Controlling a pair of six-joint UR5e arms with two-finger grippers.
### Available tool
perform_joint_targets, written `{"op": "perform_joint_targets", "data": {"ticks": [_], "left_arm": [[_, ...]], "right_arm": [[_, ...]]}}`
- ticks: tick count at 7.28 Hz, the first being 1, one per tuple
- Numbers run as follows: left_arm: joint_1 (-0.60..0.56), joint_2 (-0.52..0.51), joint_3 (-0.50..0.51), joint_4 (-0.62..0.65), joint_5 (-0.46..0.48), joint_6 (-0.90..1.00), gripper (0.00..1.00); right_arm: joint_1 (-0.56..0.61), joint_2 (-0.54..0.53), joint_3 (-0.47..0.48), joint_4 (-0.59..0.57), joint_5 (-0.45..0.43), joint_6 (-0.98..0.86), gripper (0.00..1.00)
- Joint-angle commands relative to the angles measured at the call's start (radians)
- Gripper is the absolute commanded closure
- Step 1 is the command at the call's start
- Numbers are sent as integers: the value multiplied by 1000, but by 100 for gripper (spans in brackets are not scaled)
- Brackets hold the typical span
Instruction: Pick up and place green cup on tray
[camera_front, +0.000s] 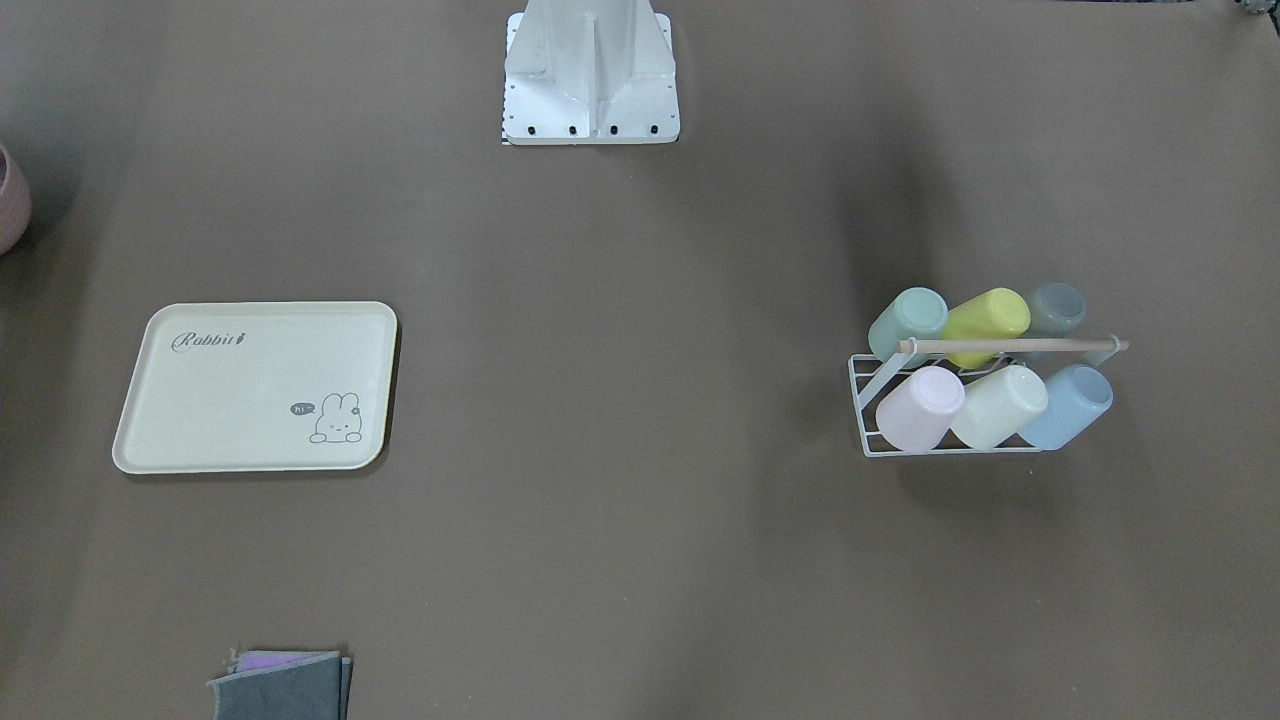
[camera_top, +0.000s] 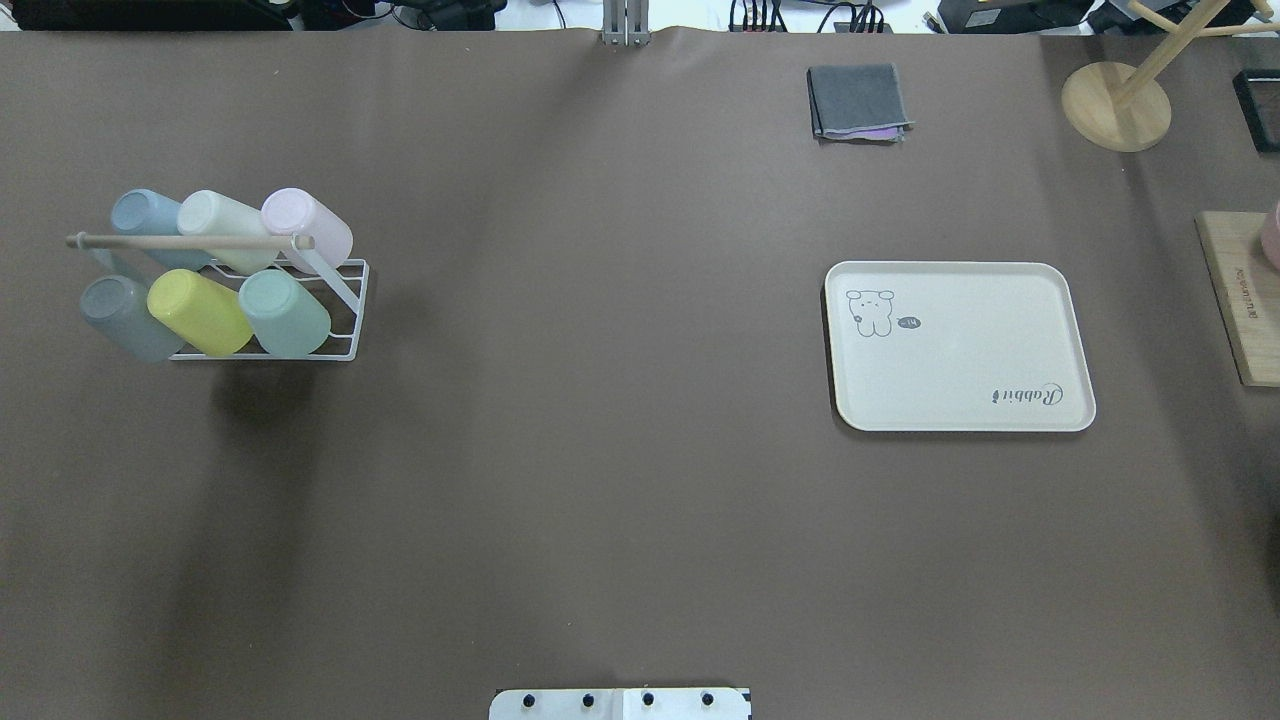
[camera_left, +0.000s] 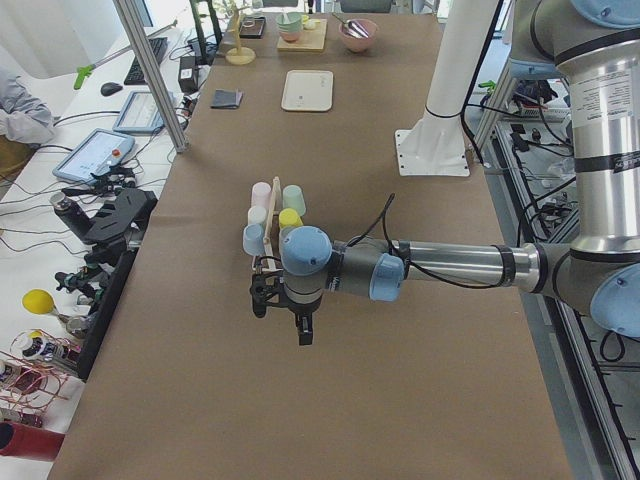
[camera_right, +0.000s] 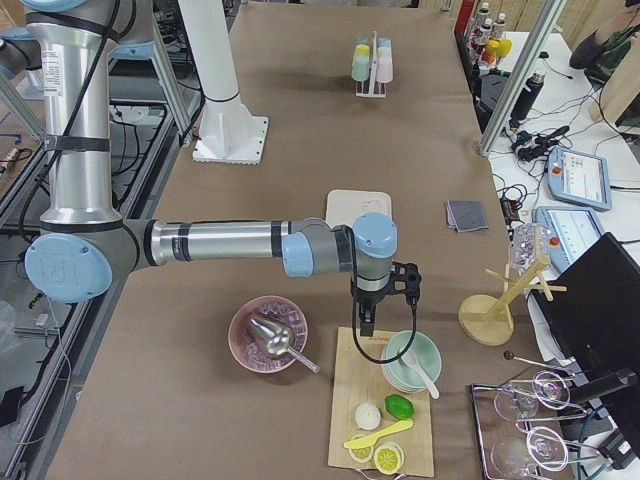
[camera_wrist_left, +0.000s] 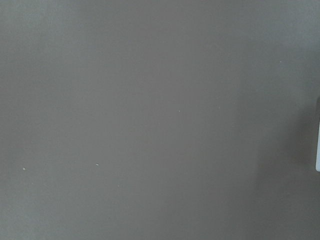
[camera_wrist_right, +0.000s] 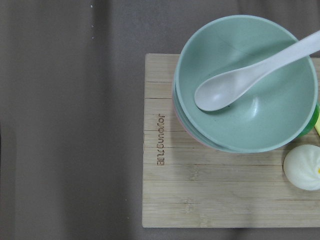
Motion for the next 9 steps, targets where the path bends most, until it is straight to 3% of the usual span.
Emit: {"op": "perform_joint_targets", "data": {"ticks": [1, 9], "left_arm": [[8, 1, -16, 5, 1, -21, 2], [6, 57, -64, 5, 6, -24, 2]], "right_arm": [[0, -4, 0, 4, 2, 0, 0], [2, -6, 2, -1, 2, 2, 0]]}}
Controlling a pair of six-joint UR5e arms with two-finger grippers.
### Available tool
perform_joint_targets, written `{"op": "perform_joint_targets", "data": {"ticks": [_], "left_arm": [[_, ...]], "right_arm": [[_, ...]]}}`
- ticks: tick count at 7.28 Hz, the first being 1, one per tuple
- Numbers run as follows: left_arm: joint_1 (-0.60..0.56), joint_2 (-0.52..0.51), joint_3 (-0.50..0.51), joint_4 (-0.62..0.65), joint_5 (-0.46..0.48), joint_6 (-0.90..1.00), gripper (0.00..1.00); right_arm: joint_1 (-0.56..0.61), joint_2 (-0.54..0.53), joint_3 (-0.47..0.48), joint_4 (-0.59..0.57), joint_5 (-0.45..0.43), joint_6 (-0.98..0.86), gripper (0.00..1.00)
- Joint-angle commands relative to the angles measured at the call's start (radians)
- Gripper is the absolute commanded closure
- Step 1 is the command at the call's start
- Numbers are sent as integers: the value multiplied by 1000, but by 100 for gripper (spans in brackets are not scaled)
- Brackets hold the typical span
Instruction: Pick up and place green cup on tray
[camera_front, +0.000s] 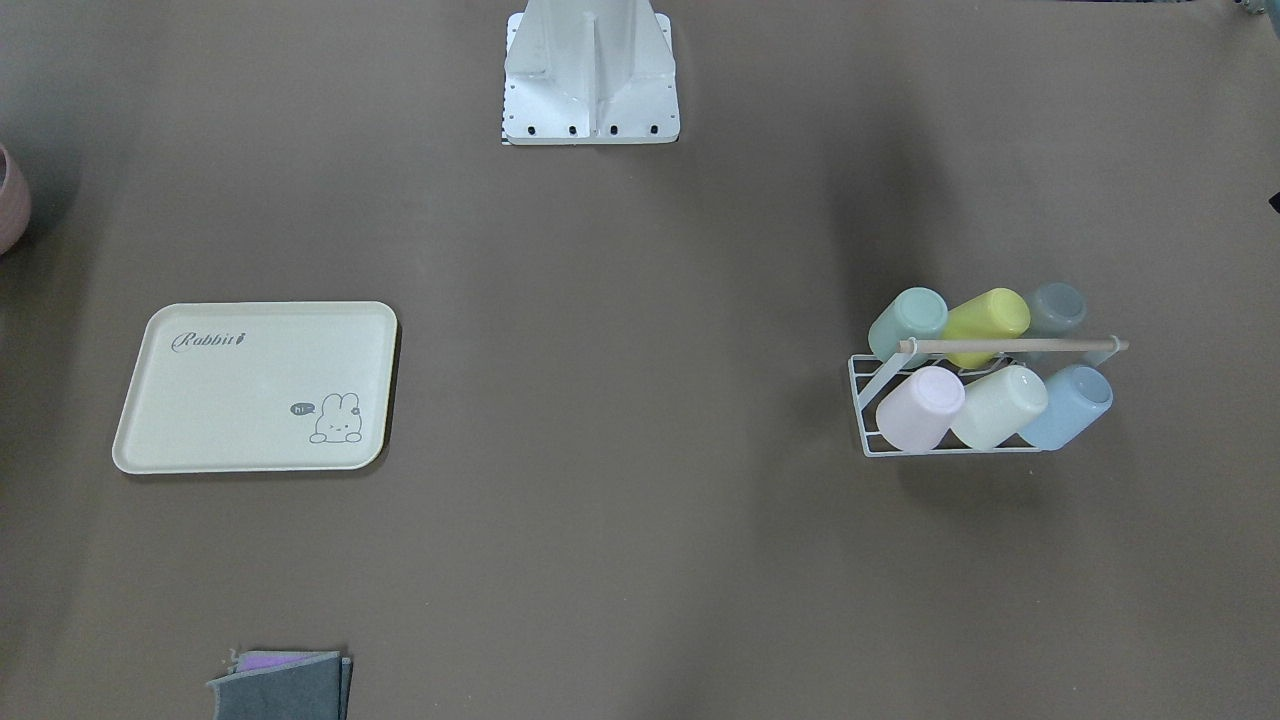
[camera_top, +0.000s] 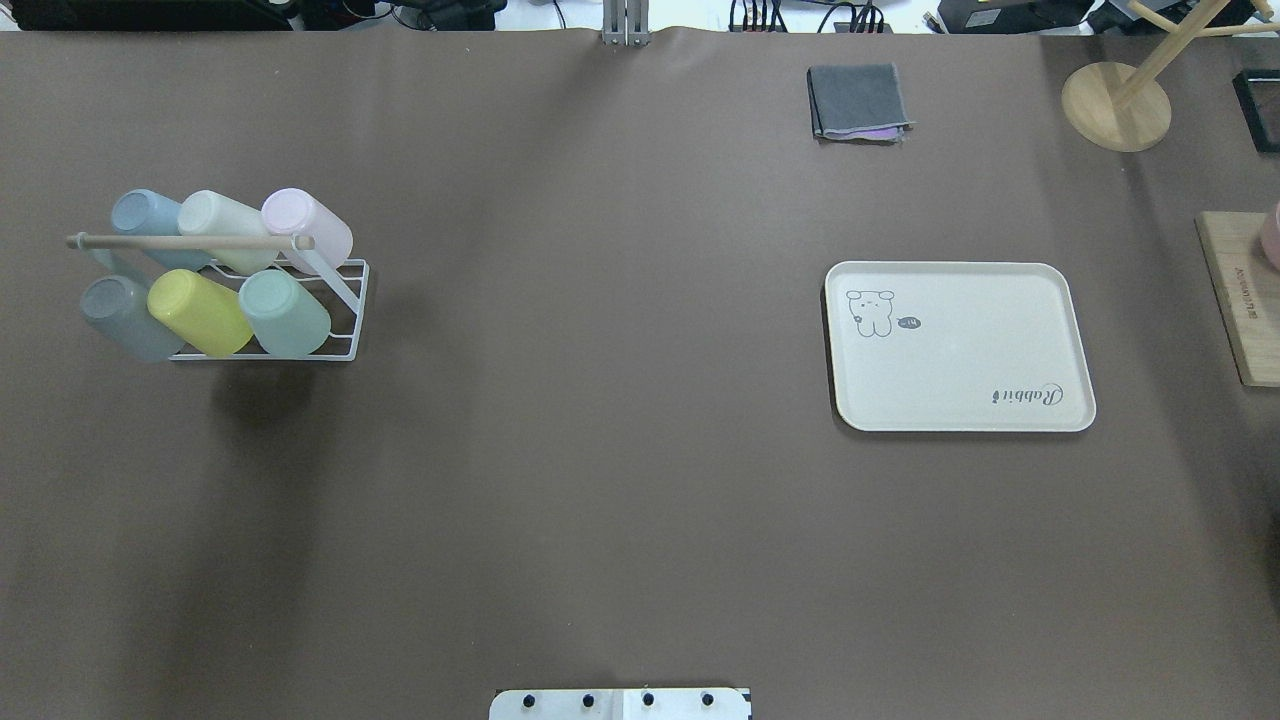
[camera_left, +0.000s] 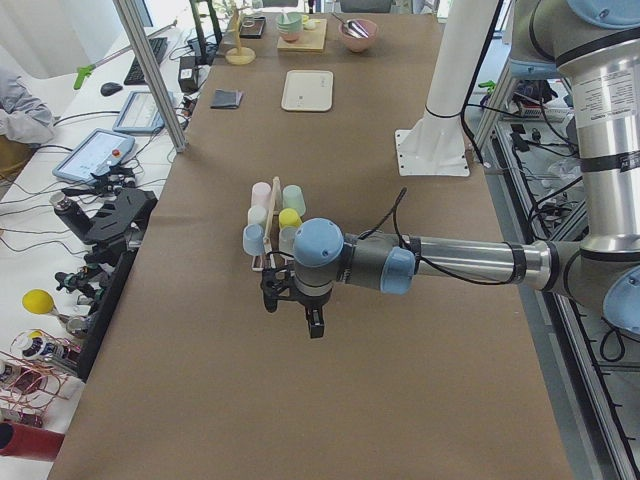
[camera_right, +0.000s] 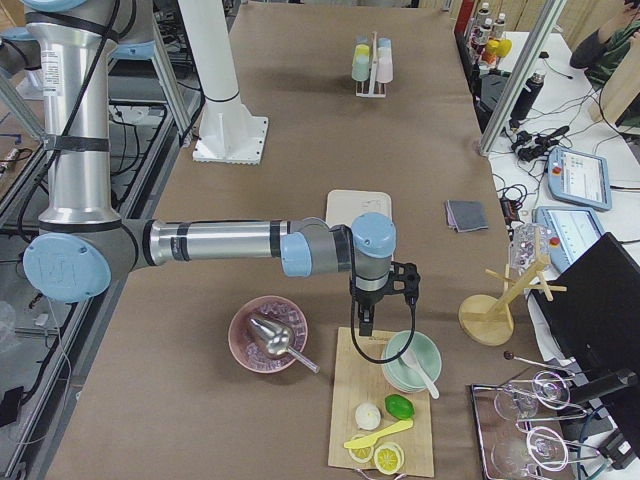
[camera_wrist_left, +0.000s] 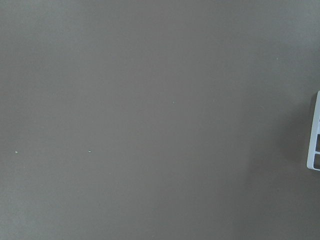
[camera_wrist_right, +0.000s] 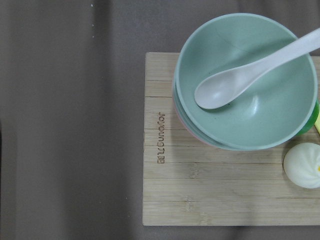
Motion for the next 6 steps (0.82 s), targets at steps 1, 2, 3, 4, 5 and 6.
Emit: {"op": "perform_joint_targets", "data": {"ticks": [1, 2, 3, 4, 5, 6], "left_arm": [[0, 5, -7, 3, 15, -1, 2], [1, 5, -13, 7, 38, -3, 2], [3, 5, -20, 10, 73, -3, 2], [3, 4, -23, 17, 96, 0, 2], [3, 4, -25, 57, 99, 2, 2], [4, 4, -36, 63, 98, 3, 2]], "right_arm": [[-1, 1, -5, 0, -3, 6, 0], [-1, 4, -5, 1, -5, 9, 0], [-1, 4, -5, 1, -3, 11, 0], [-1, 6, -5, 0, -5, 11, 0], [-1, 9, -5, 1, -5, 12, 0], [-1, 7, -2, 3, -3, 12, 0]]}}
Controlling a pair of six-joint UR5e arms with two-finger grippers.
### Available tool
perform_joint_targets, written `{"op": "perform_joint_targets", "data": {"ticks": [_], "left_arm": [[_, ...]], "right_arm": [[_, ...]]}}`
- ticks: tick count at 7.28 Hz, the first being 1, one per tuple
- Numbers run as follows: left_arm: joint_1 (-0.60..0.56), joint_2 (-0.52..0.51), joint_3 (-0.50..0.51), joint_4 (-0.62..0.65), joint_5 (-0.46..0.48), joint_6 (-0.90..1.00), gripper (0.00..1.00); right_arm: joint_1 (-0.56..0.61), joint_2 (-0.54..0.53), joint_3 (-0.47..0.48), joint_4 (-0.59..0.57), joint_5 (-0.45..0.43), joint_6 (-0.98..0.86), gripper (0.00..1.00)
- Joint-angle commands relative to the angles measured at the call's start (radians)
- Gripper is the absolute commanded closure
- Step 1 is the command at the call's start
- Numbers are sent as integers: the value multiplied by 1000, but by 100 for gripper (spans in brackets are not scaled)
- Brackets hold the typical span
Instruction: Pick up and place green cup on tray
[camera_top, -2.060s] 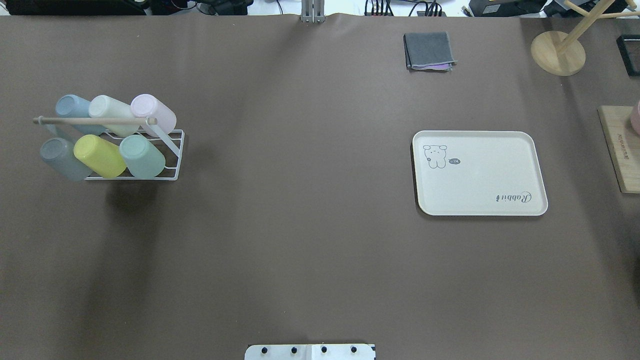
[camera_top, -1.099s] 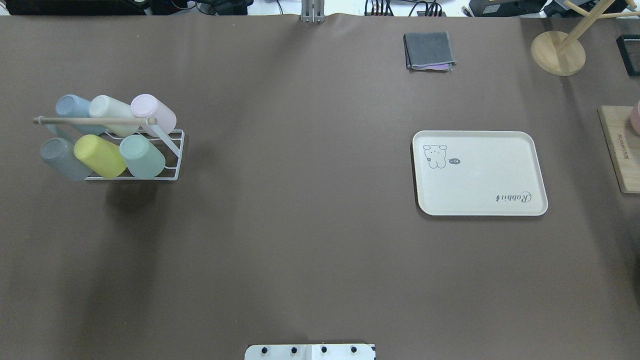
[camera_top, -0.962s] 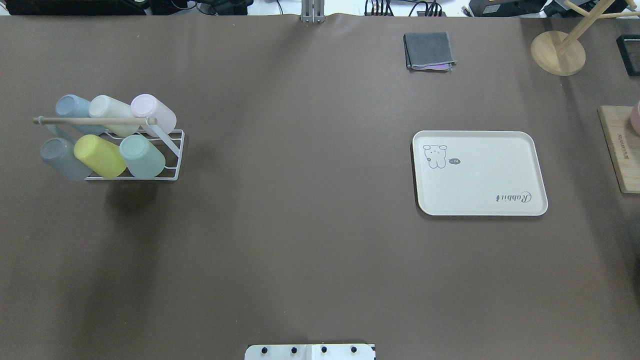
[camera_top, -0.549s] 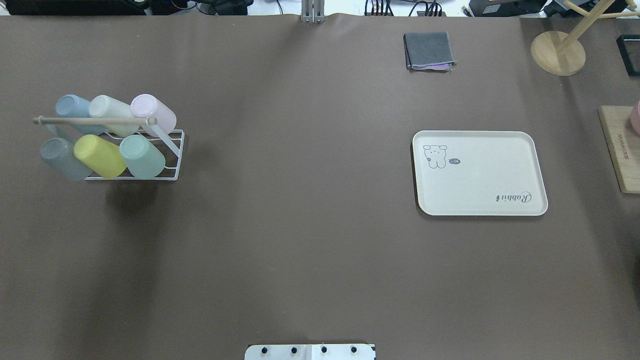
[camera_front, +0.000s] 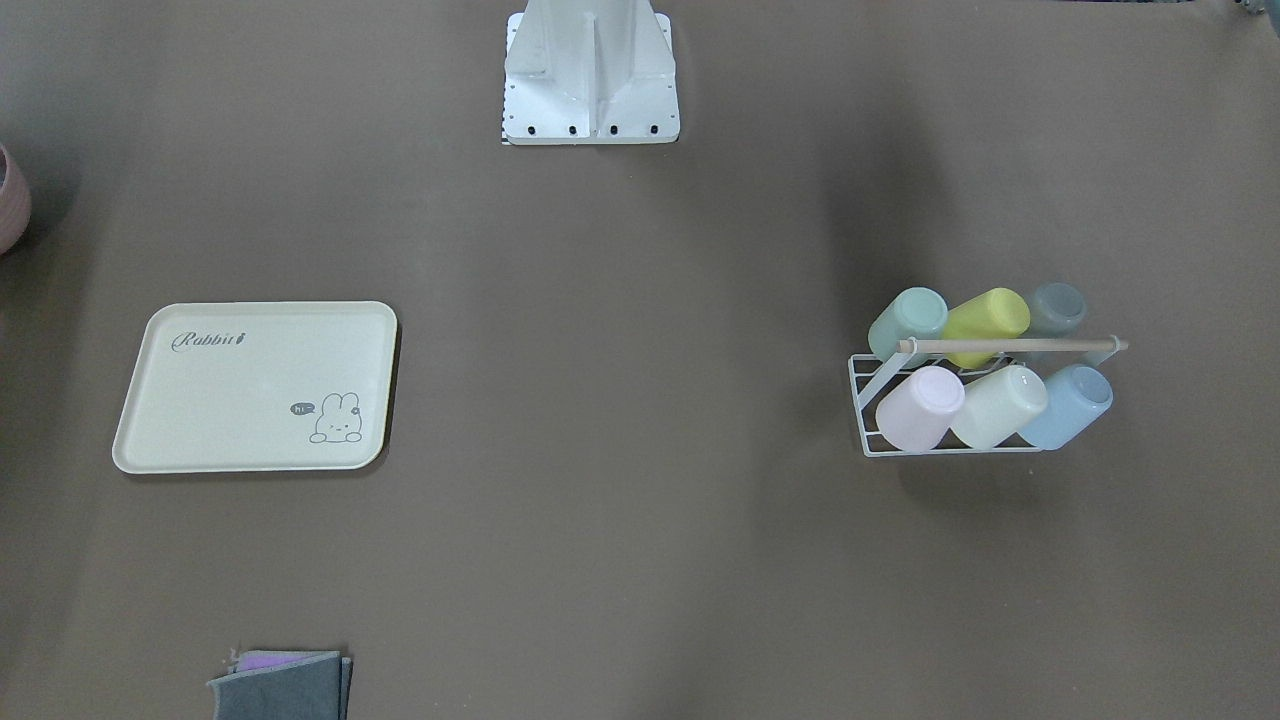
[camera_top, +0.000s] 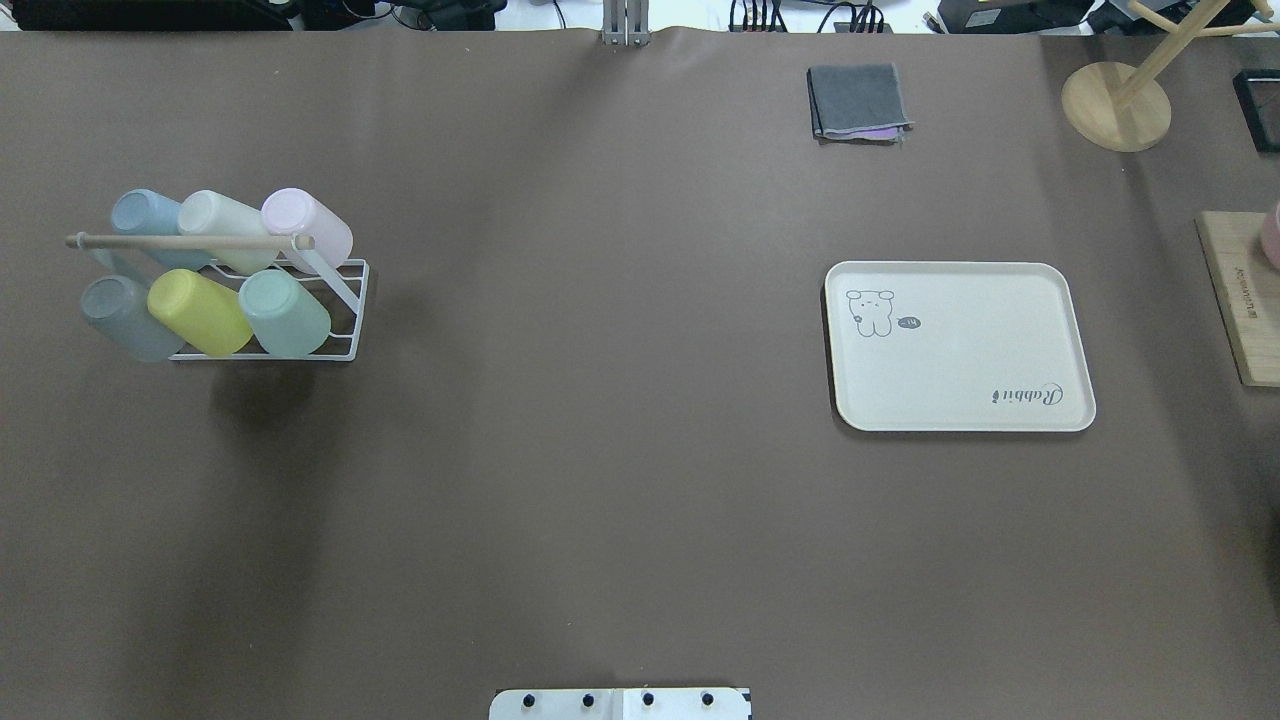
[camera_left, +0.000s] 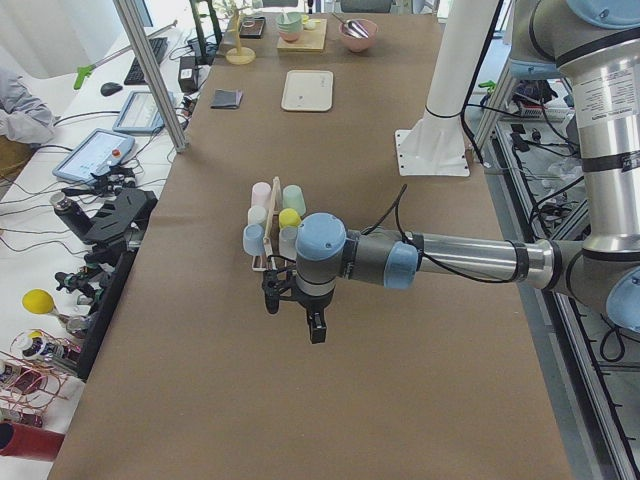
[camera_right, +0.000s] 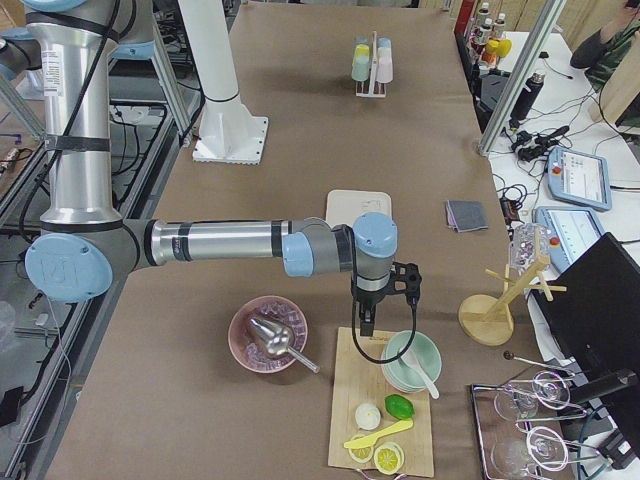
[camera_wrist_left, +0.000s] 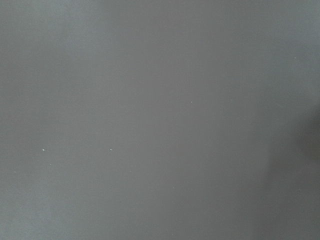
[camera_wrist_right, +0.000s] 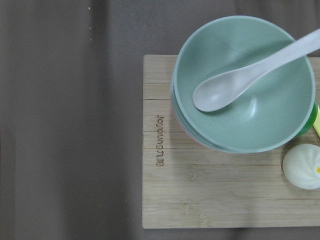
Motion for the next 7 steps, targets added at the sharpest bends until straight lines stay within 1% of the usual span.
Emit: {"op": "perform_joint_targets", "data": {"ticks": [1, 3, 4, 5, 6, 7], "left_arm": [[3, 6, -38, 24, 6, 2, 2], [9, 11, -39, 25, 3, 2, 2], [15, 11, -39, 53, 3, 4, 2], [18, 11, -39, 146, 2, 5, 2], [18, 0, -45, 183, -1, 14, 2], [26, -35, -60, 185, -6, 58, 2]], "right_arm": [[0, -3, 3, 6, 1, 1, 0], [0, 5, 6, 0, 1, 4, 0], [0, 8, 13, 2, 0, 17, 0], [-12, 6, 12, 11, 1, 75, 0], [-31, 8, 15, 14, 3, 129, 0], [-55, 9, 25, 21, 24, 164, 0]]}}
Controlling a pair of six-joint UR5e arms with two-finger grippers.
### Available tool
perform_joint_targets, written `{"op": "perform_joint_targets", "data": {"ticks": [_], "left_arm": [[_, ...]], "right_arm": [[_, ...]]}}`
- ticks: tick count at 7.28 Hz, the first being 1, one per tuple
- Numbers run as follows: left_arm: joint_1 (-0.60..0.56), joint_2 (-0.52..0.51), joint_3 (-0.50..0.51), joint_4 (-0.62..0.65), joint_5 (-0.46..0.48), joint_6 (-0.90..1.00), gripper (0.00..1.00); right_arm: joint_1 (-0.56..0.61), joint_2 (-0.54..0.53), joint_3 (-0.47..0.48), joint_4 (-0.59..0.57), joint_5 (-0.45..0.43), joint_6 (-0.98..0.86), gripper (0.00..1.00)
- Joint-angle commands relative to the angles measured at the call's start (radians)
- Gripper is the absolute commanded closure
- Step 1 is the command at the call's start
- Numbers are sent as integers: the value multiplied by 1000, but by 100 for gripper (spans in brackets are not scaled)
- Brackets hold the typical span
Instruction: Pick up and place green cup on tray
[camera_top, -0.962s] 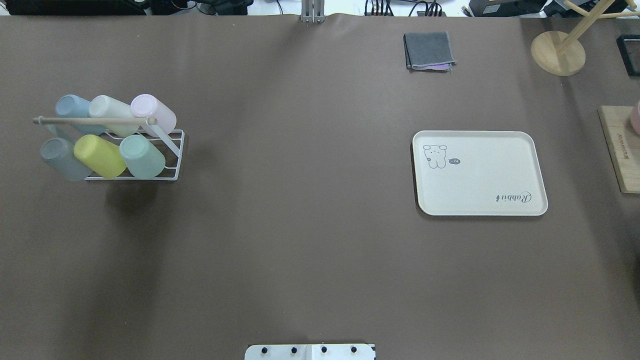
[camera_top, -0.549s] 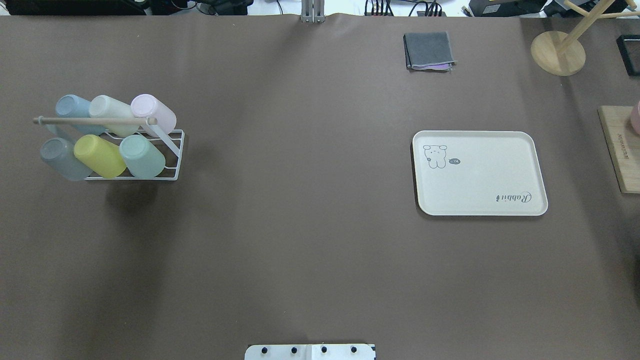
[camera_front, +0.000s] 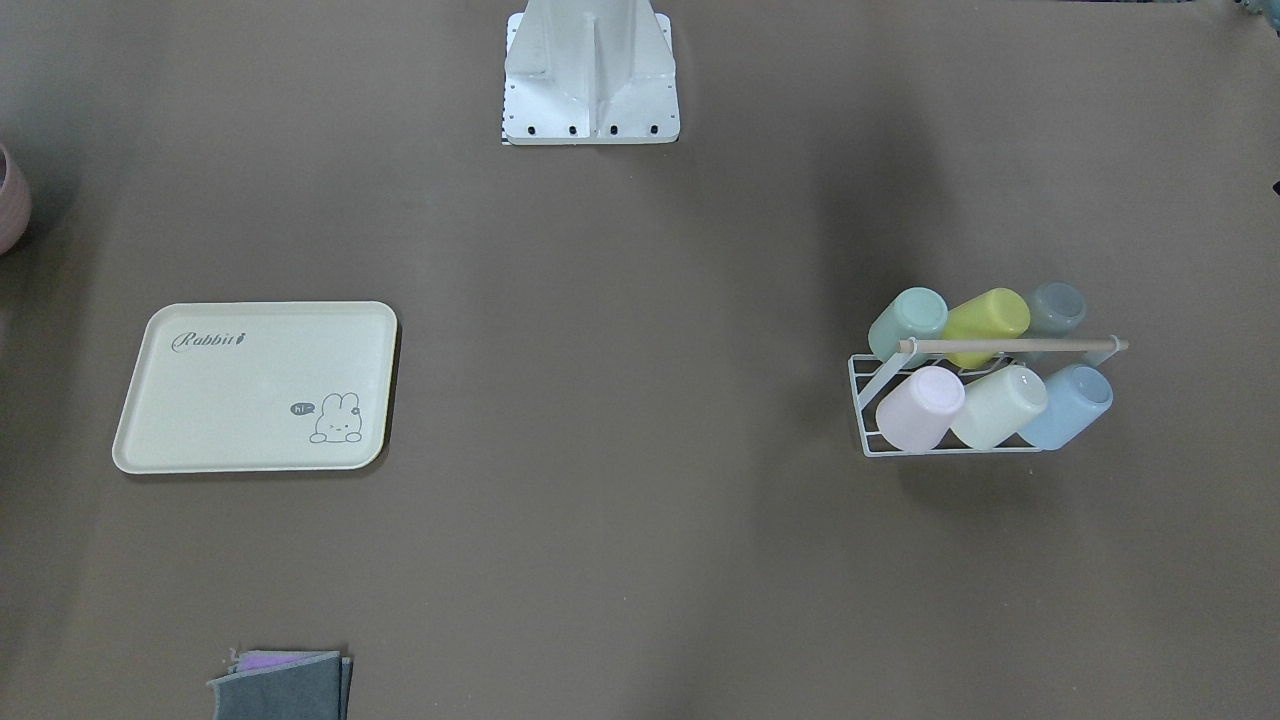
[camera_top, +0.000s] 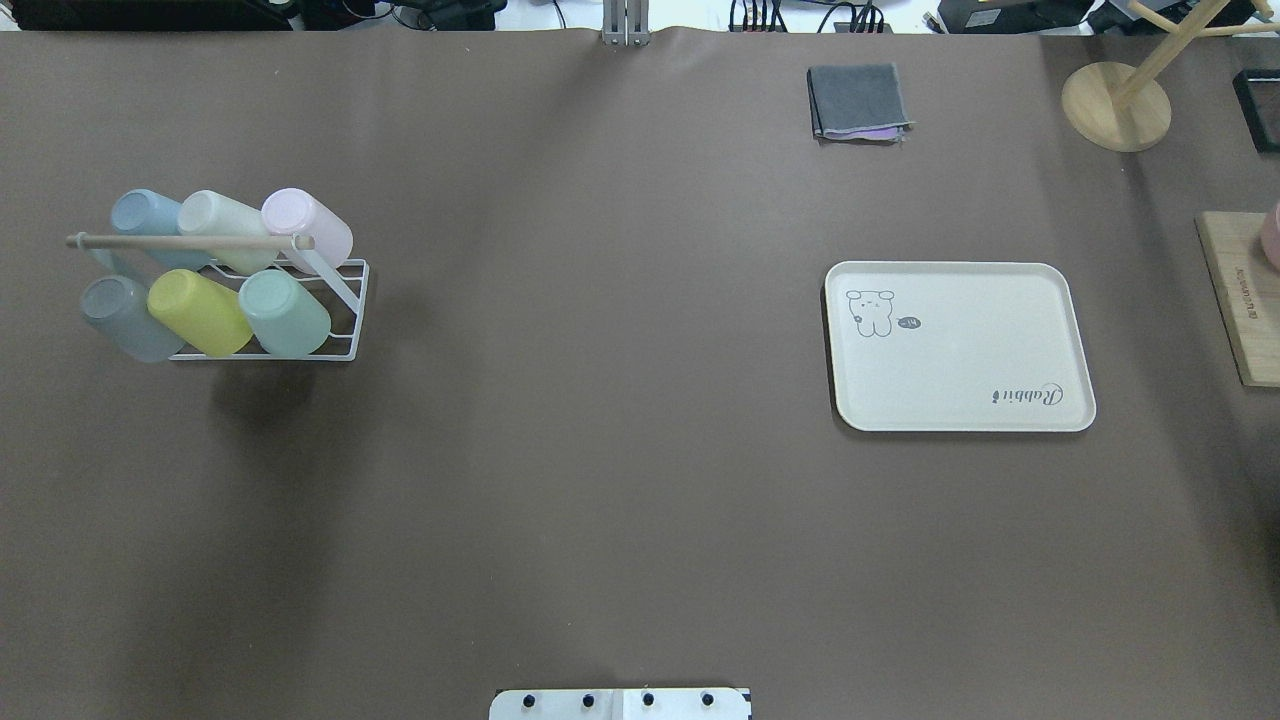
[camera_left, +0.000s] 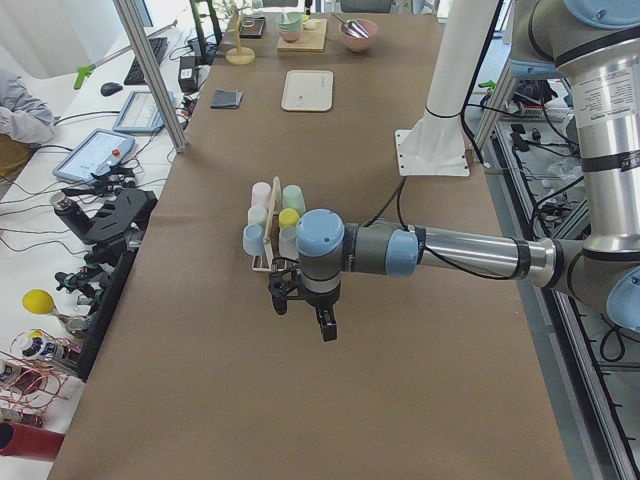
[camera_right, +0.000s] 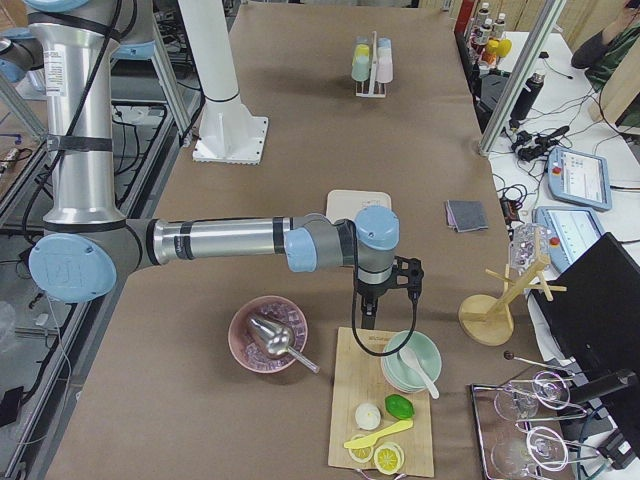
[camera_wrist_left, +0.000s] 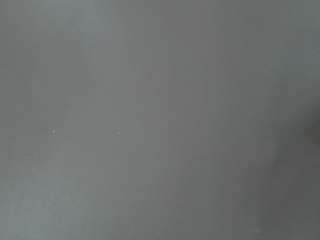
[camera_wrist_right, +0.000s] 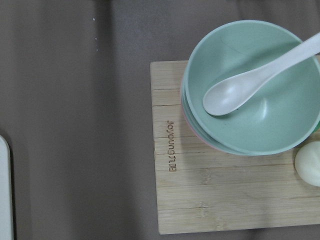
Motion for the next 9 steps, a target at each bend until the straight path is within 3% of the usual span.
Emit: {"op": "perform_joint_targets", "data": {"ticks": [1, 4, 7, 9], "left_arm": [[49, -71, -16, 29, -5, 69, 2], [251, -229, -75, 91, 38, 134, 3], [468, -341, -157, 119, 214, 264, 2], [623, -438, -233, 232, 373, 270, 2]], "right_arm": [[-62, 3, 10, 57, 37, 111, 0], [-223, 5, 5, 264, 41, 376, 0], [-351, 28, -31, 327, 53, 406, 1], [-375, 70, -90, 347, 48, 404, 1]]}}
